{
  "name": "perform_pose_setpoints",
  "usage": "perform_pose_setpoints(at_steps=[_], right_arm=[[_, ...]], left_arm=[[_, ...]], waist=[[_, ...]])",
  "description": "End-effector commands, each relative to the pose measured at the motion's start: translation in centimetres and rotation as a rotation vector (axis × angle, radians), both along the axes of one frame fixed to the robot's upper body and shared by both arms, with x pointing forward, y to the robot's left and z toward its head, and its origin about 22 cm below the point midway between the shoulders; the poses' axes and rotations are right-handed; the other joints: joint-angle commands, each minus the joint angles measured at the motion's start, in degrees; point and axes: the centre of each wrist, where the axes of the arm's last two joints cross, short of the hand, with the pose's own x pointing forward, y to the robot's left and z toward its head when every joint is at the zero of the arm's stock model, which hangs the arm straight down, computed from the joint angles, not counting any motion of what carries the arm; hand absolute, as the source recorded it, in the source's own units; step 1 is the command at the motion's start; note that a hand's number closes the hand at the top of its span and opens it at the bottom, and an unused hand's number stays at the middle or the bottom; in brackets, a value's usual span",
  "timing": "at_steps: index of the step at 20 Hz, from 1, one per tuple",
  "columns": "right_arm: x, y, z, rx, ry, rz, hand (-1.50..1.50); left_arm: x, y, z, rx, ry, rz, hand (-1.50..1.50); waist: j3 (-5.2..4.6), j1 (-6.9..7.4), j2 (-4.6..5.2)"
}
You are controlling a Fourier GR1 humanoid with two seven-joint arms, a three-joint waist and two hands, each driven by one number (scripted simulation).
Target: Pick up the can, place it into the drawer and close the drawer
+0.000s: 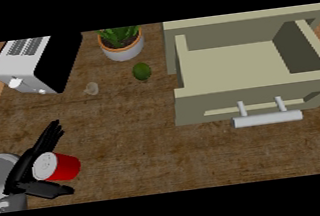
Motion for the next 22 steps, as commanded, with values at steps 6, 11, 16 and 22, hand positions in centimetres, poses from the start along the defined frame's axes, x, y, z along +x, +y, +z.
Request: perform_pose_setpoints(at_steps=[6,11,16,22], right_arm=[[-0.7,-1.3,-1.0,0.015,0.019,-0.002,-1.5],[0.3,-0.3,-0.5,-0.014,0.007,-0.005,-1.5],[-1.0,0.3,-0.7,0.019,-0.019,0.002,-1.5],[-1.4,0.9,-0.8,0.016,-0.022,-0.002,-1.5]], left_arm=[[-0.5,0.3,-0.1,-0.063,-0.039,-0.074,-1.5],[1.7,-3.8,-1.2,-0.091,-0.052,-0.109,1.5],[1.0,-4.6,0.8,-0.144,-0.03,-0.142,1.5],[1.4,-6.3,1.8,-0.195,-0.069,-0.174,1.5]], waist=[[-0.05,0.19,-0.04],[-0.07,0.03,0.04],[0.0,0.43,-0.17],[-0.03,0.32,-0.1]])
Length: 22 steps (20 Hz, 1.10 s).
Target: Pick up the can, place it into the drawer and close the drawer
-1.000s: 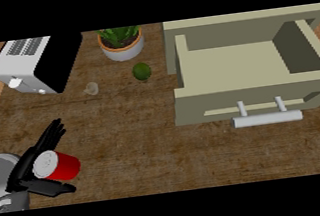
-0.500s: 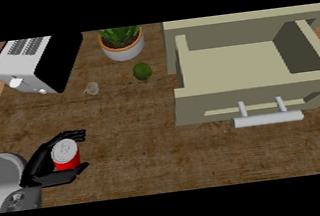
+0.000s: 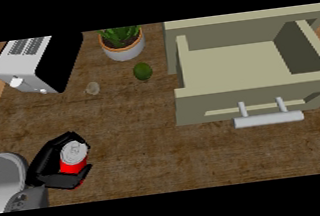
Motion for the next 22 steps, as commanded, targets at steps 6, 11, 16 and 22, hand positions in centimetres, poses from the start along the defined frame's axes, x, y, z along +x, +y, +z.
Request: perform_pose_setpoints(at_steps=[6,11,16,22], right_arm=[[-0.7,-0.4,0.0,0.002,-0.009,-0.002,-1.5],[-1.1,-0.7,0.3,0.01,-0.004,-0.007,-1.5],[-0.8,0.1,0.4,0.03,-0.025,-0.016,-1.5],[0.2,-0.7,1.8,0.007,-0.017,-0.026,-1.5]], left_arm=[[1.1,-1.7,0.2,-0.052,-0.048,0.546,1.5],[3.5,-5.1,5.7,-0.083,-0.113,0.516,1.5],[5.6,-9.3,8.4,-0.031,-0.111,0.435,1.5],[8.0,-14.3,14.0,-0.011,-0.216,0.392,1.5]], waist=[[0.0,0.07,0.03],[0.02,0.18,-0.09],[0.0,-0.07,0.0],[-0.01,-0.19,0.03]])
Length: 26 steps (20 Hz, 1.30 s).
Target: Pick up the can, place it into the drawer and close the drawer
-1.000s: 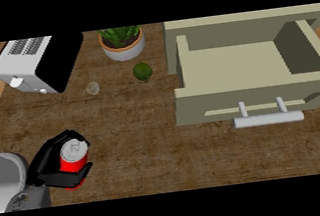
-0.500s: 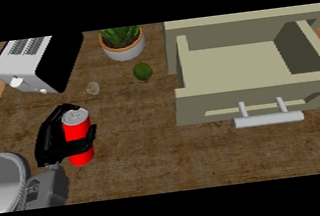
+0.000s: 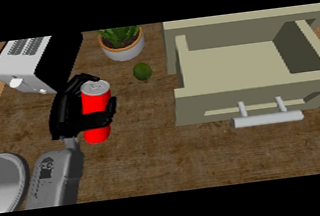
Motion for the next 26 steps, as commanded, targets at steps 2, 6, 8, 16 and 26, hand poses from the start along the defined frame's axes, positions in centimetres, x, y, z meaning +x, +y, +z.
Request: perform_pose_setpoints(at_steps=[2,6,8,16,26], right_arm=[[1.1,0.1,-2.0,0.01,-0.001,-0.004,-1.5],[-0.5,0.2,-1.4,-0.014,0.002,-0.003,-1.5],[1.4,0.4,0.8,0.005,-0.01,-0.007,-1.5],[-0.9,-0.9,-0.4,-0.007,-0.003,0.005,-1.5],[-0.3,0.3,-0.2,0.004,-0.012,0.006,-1.5]], left_arm=[[0.3,-4.5,5.0,0.03,-0.034,-0.039,1.5],[1.6,-6.4,6.5,0.027,-0.026,-0.067,1.5],[0.5,-8.6,8.1,0.039,-0.039,-0.084,1.5],[4.4,-14.8,15.4,0.087,-0.105,-0.101,1.5],[6.6,-19.9,21.5,0.102,-0.073,-0.124,1.5]], waist=[[0.03,0.12,-0.02],[0.0,-0.32,0.06],[-0.01,0.01,0.03],[0.01,-0.97,0.15],[0.01,-1.23,0.2]])
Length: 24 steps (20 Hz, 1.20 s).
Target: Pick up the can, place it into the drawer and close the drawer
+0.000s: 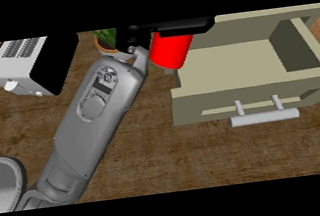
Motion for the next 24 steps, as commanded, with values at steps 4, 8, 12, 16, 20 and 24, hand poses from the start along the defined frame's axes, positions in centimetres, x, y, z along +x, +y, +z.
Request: perform_pose_setpoints(at_steps=[4,8,12,16,20,24], right_arm=[[-0.7,-0.1,1.1,-0.003,0.004,-0.001,-1.5],[0.2,-1.1,0.5,0.005,0.007,0.002,-1.5],[0.8,1.0,0.2,0.019,0.003,0.018,-1.5],[0.9,0.6,0.1,-0.006,-0.01,0.036,-1.5],[1.6,0.3,0.1,-0.001,-0.007,0.008,-1.5],[2.3,0.1,0.9,-0.019,-0.012,0.029,-1.5]], left_arm=[[1.4,-2.5,1.4,0.023,0.002,0.015,1.5],[1.8,-4.5,2.3,0.054,0.003,0.009,1.5],[2.7,-4.9,1.3,0.077,0.015,0.039,1.5],[3.7,-4.9,1.3,0.087,0.022,0.038,1.5],[3.9,-5.6,1.4,0.124,0.015,0.05,1.5],[3.9,-5.5,-0.4,0.126,0.051,0.049,1.5]], waist=[[-0.02,-0.19,0.03],[0.03,-0.92,0.19],[0.03,-1.42,0.35],[0.06,-2.0,0.61],[0.07,-2.18,0.69],[0.09,-3.25,0.89]])
